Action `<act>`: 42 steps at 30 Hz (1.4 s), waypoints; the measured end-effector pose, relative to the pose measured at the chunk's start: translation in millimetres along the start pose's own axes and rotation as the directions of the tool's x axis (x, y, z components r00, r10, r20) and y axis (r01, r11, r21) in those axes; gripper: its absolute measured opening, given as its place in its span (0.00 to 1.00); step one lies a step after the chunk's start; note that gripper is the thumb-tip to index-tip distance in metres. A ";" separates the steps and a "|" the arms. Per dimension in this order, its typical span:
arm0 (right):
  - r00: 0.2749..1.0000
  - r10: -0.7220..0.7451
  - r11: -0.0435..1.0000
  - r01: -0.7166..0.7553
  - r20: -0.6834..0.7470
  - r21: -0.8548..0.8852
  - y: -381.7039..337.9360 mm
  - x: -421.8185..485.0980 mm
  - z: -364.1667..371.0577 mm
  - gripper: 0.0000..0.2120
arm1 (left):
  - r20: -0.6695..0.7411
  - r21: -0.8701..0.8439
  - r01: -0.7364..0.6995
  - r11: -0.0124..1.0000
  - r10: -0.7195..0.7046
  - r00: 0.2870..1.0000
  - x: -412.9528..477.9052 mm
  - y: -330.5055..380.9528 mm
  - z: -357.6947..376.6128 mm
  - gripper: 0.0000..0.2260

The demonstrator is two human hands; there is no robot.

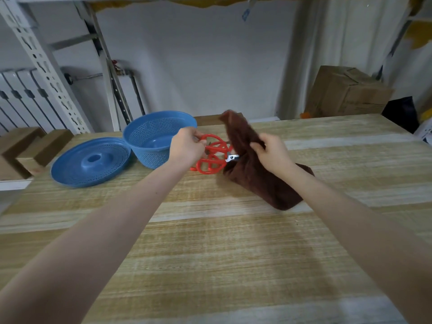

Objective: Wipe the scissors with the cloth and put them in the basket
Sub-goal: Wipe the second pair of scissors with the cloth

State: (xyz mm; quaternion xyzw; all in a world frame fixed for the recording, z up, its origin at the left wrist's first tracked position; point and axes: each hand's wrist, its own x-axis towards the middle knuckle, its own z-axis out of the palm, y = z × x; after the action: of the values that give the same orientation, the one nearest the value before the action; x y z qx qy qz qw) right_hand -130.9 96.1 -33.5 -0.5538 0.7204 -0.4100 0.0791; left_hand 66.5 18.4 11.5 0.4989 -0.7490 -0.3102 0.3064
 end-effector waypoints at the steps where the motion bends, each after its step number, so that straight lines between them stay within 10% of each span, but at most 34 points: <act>1: 0.998 0.055 0.997 -0.052 -0.045 0.063 0.7 0.3 -2.6 0.08 | -0.004 -0.014 0.024 1.000 -0.024 1.000 1.5 -2.5 -3.3 0.03; 10: 0.941 0.069 0.993 -0.033 -0.332 0.114 -15.6 -18.4 13.0 0.15 | -0.082 -0.051 0.114 0.992 -0.118 0.990 6.2 -15.5 -7.9 0.02; 13: 0.832 0.324 0.907 -0.138 -0.451 0.399 -16.3 -26.6 15.3 0.14 | -0.106 -0.219 0.243 0.945 -0.271 0.957 4.8 -18.1 -10.9 0.08; 16: 0.707 0.655 0.614 -0.292 -0.267 0.733 -9.8 -28.2 16.3 0.12 | -0.036 -0.435 0.373 0.820 -0.430 0.902 3.9 -16.9 -14.7 0.08; 21: 0.849 0.504 0.831 -0.527 0.161 0.176 -18.4 -25.9 38.6 0.16 | 0.183 -0.668 0.469 0.578 -0.482 0.857 3.6 -9.2 -6.4 0.09; 28: 0.965 0.258 0.881 -0.256 0.049 0.398 -51.0 -27.5 33.3 0.16 | 0.382 -0.710 0.582 0.397 -0.477 0.792 -9.7 -1.9 1.0 0.09; 38: 0.966 0.182 0.968 -0.208 0.182 0.139 -41.7 -36.7 21.7 0.13 | 0.179 -0.538 0.481 0.692 -0.464 0.868 -8.5 -22.0 -11.5 0.06; 42: 0.978 0.153 0.971 -0.176 0.142 0.165 -45.8 -40.2 24.7 0.16 | -0.124 -0.030 0.229 0.973 -0.231 0.965 -11.6 -28.9 -5.2 0.15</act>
State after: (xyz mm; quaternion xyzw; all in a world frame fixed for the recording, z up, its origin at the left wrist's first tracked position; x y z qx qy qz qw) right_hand -68.3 116.1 -32.2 -0.5082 0.7180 -0.4277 0.2078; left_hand 90.3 19.5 -9.2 0.5985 -0.6627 -0.3174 0.3191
